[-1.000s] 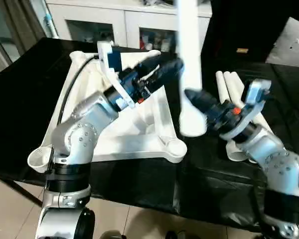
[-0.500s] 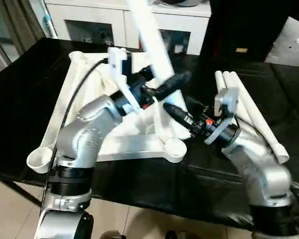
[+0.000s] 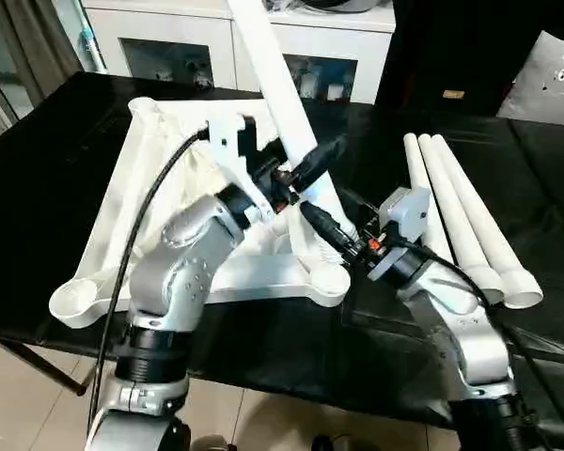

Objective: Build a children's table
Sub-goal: Pick table leg

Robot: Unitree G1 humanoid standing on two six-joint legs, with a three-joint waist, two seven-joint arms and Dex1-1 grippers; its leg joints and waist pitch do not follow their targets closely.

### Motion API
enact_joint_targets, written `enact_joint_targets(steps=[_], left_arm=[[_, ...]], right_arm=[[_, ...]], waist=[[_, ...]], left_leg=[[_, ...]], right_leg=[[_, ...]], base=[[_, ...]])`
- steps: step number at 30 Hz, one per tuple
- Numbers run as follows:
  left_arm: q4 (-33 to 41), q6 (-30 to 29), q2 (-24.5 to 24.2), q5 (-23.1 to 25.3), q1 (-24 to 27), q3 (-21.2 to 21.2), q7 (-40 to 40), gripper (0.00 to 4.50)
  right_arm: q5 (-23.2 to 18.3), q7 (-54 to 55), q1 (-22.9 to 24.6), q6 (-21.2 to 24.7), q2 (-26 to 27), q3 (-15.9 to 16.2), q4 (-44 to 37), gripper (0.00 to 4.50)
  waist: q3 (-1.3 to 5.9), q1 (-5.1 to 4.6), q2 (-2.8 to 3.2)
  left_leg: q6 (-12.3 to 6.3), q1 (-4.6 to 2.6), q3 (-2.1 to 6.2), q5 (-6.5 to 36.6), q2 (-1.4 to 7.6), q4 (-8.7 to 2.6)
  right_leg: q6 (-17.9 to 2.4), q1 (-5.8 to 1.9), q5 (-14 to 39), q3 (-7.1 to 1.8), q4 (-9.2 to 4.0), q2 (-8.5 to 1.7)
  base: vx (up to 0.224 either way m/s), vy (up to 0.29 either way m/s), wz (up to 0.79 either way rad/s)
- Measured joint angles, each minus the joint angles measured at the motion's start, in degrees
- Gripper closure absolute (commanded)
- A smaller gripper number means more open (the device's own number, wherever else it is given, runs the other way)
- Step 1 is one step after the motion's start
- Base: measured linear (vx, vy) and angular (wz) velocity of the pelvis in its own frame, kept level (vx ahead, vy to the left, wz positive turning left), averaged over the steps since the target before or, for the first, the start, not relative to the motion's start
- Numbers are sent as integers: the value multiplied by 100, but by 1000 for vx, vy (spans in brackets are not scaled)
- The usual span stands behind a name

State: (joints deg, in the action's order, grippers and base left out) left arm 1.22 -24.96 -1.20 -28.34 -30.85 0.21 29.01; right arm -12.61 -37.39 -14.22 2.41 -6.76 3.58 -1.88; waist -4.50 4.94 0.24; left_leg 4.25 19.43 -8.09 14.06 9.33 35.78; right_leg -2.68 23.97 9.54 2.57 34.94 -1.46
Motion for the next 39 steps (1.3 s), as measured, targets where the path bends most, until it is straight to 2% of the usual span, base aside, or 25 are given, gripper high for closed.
enact_joint_targets(steps=[3, 18, 19, 22, 25, 37, 39], left_arm=[[0, 17, 19, -4, 3, 0, 2, 169], [0, 36, 28, -16, 59, -8, 10, 169], [0, 78, -10, 51, 59, -33, 8, 169], [-45, 640, -409, 766, 55, -506, 58, 169], [-44, 1097, -569, 1304, 45, -888, 126, 180], [-134, 1457, -558, 1471, 44, -1065, 185, 230], [-144, 1341, -505, 1374, 45, -1024, 200, 234]], right_arm=[[0, 2, -8, -77, 1, 3, 47, 259], [-7, 62, -107, -225, -8, 27, 210, 261], [-7, 72, -107, -247, -9, 27, 211, 261], [-5, 84, -110, -268, -18, 34, 248, 261], [-5, 125, -110, -268, -10, 53, 347, 261], [-10, 201, -123, -268, -20, 66, 355, 262], [-18, 205, -127, -272, -26, 67, 381, 262]], waist=[[0, -1, 0], [0, -1, 0], [0, -1, 0], [0, -8, 0], [0, -2, 1], [1, -8, 1], [1, -7, 1]], left_leg=[[0, 0, -1, 0, 0, 0], [-4, 0, -3, -3, 2, 0], [-5, 0, -3, -3, 2, 0], [-5, 0, -2, -3, 6, 0], [-5, 1, -3, -3, 7, 0], [-2, -1, -6, -5, 8, 0], [-2, -1, -6, -5, 8, 0]], right_leg=[[0, 0, 0, 0, 0, 0], [-3, 0, -2, 1, 1, 0], [-3, 0, -2, 1, 1, 0], [-2, 0, -1, 3, 2, 2], [-2, 0, -1, 4, 1, 1], [-6, -1, -4, 3, 5, 1], [-7, 0, -4, 3, 6, 1]], base=[[0, 0, 0], [0, 0, 0], [0, 0, 0], [0, 0, 0], [0, 0, 0], [0, 0, 0], [0, 0, 0]])
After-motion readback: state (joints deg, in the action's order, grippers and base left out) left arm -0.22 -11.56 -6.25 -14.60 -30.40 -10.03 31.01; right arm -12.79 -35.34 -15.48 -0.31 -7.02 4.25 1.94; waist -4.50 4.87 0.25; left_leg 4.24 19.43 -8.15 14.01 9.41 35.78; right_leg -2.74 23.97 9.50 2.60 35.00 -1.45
